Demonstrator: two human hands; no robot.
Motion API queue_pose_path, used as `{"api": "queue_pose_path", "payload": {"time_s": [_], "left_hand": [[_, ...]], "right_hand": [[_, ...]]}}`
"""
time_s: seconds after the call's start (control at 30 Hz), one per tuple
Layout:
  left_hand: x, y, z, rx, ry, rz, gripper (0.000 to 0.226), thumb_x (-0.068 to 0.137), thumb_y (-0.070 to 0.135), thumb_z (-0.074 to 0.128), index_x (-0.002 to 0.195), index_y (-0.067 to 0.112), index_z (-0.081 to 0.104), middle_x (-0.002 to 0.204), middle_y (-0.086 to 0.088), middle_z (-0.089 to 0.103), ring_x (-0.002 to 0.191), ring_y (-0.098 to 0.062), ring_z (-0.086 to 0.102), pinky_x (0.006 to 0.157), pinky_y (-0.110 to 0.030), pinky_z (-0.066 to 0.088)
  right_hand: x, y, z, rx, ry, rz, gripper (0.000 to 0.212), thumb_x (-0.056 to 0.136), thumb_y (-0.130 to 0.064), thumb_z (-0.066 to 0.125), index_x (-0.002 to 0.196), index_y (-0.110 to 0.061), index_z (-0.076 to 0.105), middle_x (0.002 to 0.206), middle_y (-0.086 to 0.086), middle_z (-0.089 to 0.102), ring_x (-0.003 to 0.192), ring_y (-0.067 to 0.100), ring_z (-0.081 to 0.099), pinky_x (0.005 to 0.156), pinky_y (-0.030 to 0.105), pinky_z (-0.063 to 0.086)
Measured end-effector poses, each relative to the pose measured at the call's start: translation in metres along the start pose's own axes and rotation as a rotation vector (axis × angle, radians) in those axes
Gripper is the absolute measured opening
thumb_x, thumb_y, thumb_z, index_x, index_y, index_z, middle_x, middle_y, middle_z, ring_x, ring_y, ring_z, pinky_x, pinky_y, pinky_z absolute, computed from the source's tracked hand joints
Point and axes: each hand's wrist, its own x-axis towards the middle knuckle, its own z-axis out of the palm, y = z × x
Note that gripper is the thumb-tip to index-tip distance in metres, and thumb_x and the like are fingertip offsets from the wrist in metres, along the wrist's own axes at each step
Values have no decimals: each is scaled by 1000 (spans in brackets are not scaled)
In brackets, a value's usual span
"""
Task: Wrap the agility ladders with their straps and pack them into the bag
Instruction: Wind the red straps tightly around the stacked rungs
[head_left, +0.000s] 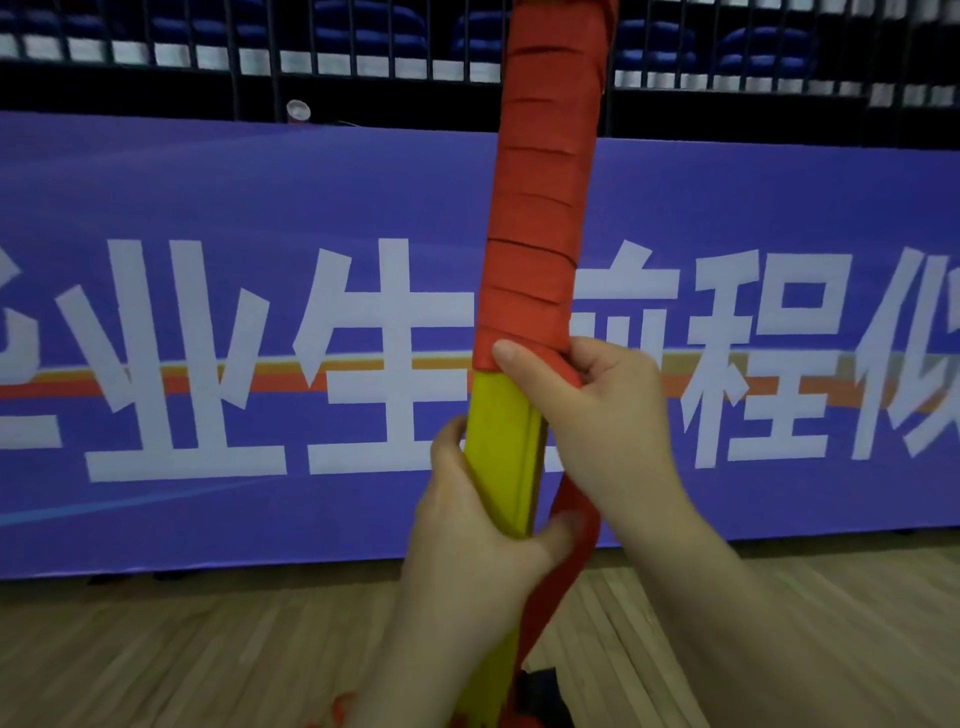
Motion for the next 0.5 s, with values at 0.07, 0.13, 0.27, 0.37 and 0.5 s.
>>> {"api": "queue_pose_path", "payload": {"time_s": [0.07, 0.13, 0.27, 0.37, 0.5], "left_hand": [[-6, 5, 9, -15, 139, 30, 73, 65, 32, 83, 115, 42, 30, 85, 21, 55, 72, 2, 57, 52, -9, 40], [-2, -3, 9, -139, 159, 22, 51, 69, 22, 82, 105, 33, 48, 72, 10, 60, 63, -4, 60, 49, -13, 46], [-4, 1, -8, -407, -7, -8, 41, 51, 11, 77, 87, 20, 61, 51, 8, 57, 48, -5, 56, 46, -17, 47], [-9, 3, -11, -631, -226, -62, 54, 42, 7, 75, 95, 14, 68, 62, 1, 63, 53, -13, 61, 47, -24, 47], [-10, -3, -11, -811, -433, -14, 61, 43, 12, 72, 104, 9, 67, 70, -13, 52, 54, -24, 50, 54, -29, 40]], "right_hand": [[0, -4, 0, -78, -23, -13, 32, 72, -50, 73, 73, -19, 71, 53, -1, 60, 49, 10, 52, 51, 31, 47], [4, -9, -10, -75, -190, 12, 37, 67, -57, 69, 76, -21, 72, 53, 6, 56, 48, 7, 48, 51, 26, 45], [13, -6, -38, 66, -499, 45, 25, 70, -38, 75, 86, -20, 70, 54, 8, 42, 47, 8, 35, 47, 19, 30], [18, 3, -45, 173, -552, 6, 27, 64, -20, 79, 87, -19, 63, 49, -5, 48, 43, 0, 41, 47, 10, 35], [18, 6, -47, 331, -584, 13, 36, 53, -21, 78, 81, -17, 56, 50, 1, 49, 39, 1, 42, 43, 10, 35]]}}
